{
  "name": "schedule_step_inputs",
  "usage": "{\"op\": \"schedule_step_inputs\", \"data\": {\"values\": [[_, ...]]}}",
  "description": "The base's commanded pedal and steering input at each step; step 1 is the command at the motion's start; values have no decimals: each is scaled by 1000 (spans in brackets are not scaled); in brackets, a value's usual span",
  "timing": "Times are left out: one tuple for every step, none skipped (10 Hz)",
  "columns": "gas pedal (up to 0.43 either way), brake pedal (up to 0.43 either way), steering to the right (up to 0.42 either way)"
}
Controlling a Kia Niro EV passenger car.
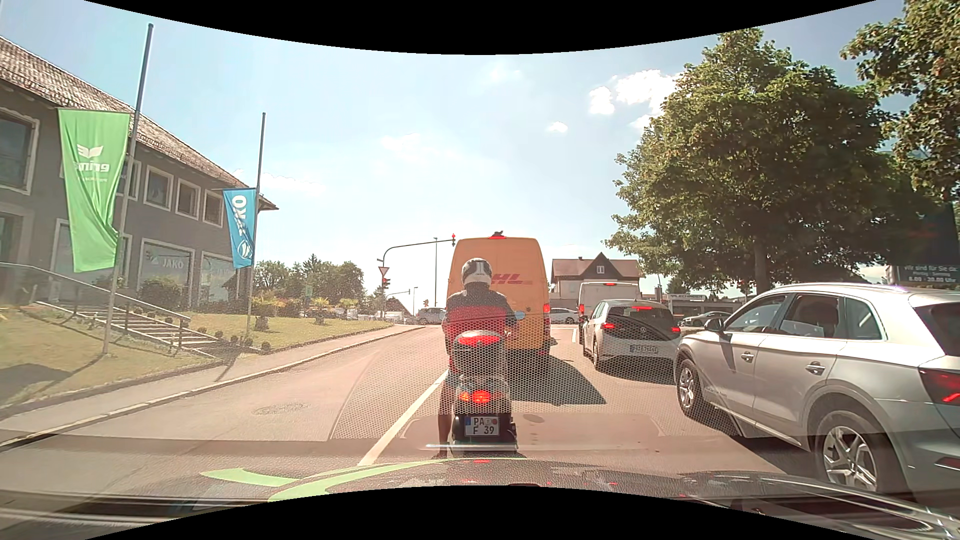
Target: Follow the waypoints while adhering to traffic rules and regulations
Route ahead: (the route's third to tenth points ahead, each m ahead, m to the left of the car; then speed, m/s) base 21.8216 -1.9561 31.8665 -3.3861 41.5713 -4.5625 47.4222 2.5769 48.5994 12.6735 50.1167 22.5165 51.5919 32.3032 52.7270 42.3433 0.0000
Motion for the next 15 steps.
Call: {"op": "schedule_step_inputs", "data": {"values": [[0, 250, 24], [0, 250, 24], [0, 250, 24], [0, 250, 24], [0, 250, 24], [0, 250, 24], [0, 250, 24], [0, 250, 24], [0, 250, 24], [0, 250, 24], [0, 250, 24], [0, 250, 24], [0, 250, 24], [0, 250, 24], [0, 250, 24]]}}
